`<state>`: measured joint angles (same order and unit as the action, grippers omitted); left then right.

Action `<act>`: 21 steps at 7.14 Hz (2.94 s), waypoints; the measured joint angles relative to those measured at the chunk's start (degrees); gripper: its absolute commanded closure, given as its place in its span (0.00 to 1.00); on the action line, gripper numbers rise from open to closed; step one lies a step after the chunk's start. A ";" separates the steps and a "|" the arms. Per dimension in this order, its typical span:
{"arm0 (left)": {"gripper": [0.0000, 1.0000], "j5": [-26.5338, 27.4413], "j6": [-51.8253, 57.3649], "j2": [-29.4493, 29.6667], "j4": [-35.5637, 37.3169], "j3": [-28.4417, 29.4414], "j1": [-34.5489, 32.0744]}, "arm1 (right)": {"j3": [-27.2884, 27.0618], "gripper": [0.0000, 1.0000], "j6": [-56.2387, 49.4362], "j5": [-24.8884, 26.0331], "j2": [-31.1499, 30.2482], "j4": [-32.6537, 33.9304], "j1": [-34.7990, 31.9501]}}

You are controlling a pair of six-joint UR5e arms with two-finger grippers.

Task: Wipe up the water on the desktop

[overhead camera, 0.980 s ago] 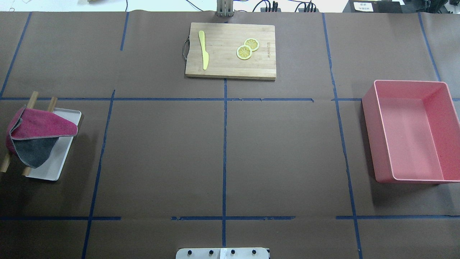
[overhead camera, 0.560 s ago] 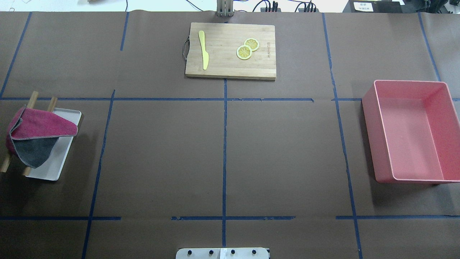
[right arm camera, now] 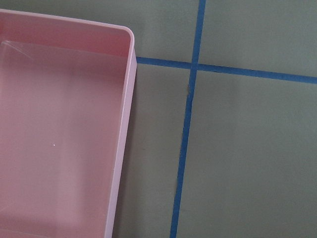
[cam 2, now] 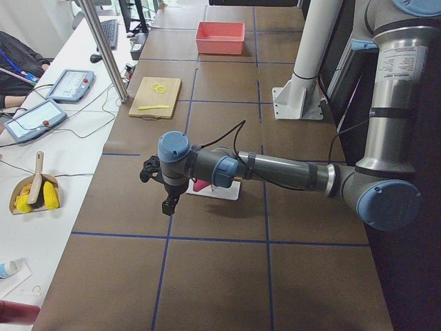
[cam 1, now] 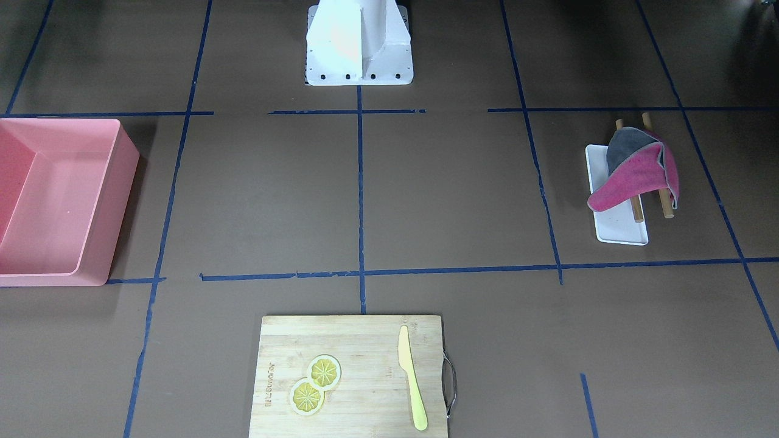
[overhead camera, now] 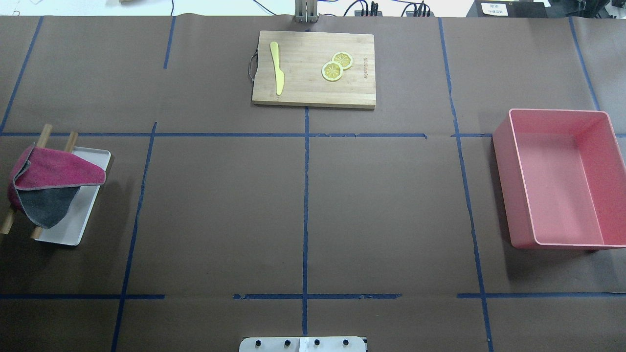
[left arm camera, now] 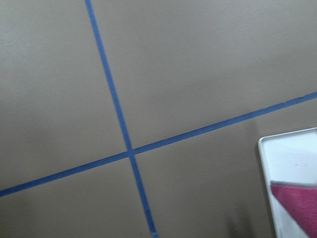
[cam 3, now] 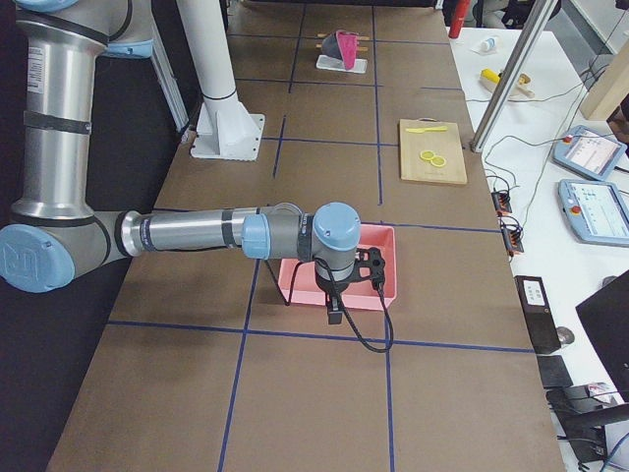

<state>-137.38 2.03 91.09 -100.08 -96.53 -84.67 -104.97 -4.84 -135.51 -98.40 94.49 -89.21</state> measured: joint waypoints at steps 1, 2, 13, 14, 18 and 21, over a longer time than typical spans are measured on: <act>0.00 -1.21 -4.03 -0.44 -1.32 -0.76 1.91 | -0.04 0.00 0.00 -0.52 0.18 0.00 0.00; 0.00 -1.30 -10.66 -0.83 -1.91 -2.80 4.40 | -0.05 0.00 0.00 -0.93 0.26 0.00 0.00; 1.00 8.34 -32.18 -5.87 -2.32 -13.90 22.43 | 0.33 0.00 0.01 -1.24 0.31 0.00 0.00; 1.00 8.40 -32.18 -6.00 -2.32 -14.06 22.39 | 0.34 0.00 0.01 -1.25 0.31 0.00 0.00; 1.00 8.37 -32.41 -6.27 -1.31 -17.56 21.87 | 0.09 0.00 0.06 -1.25 0.37 0.00 0.00; 1.00 8.34 -48.08 -2.14 0.77 -19.12 21.01 | -1.36 0.00 0.11 -1.44 1.78 -0.02 0.41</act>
<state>-129.05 -46.05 88.95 -99.31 -115.65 -63.66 -106.33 -4.73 -136.95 -96.62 94.46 -88.80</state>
